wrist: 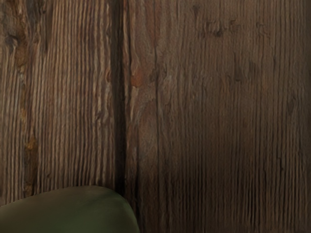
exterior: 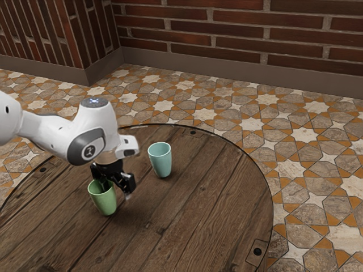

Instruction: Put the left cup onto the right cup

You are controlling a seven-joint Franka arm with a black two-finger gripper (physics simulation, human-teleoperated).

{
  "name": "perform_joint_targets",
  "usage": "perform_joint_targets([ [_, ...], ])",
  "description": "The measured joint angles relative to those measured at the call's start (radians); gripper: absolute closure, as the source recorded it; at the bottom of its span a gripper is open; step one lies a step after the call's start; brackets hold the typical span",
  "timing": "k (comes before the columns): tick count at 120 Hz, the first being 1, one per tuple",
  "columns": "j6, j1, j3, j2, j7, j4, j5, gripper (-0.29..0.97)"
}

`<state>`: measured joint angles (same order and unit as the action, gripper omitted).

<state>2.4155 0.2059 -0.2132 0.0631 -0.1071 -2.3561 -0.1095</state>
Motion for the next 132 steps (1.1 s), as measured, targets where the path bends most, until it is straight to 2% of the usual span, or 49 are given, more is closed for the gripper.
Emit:
perform_joint_targets([
  [24,0.004,0.000,0.004,-0.007,0.000,-0.013,0.001,0.12],
  [56,0.022,0.020,0.006,0.014,0.000,-0.014,0.001,0.19],
  [132,0.058,0.017,0.005,0.035,-0.001,-0.013,0.002,0.71],
])
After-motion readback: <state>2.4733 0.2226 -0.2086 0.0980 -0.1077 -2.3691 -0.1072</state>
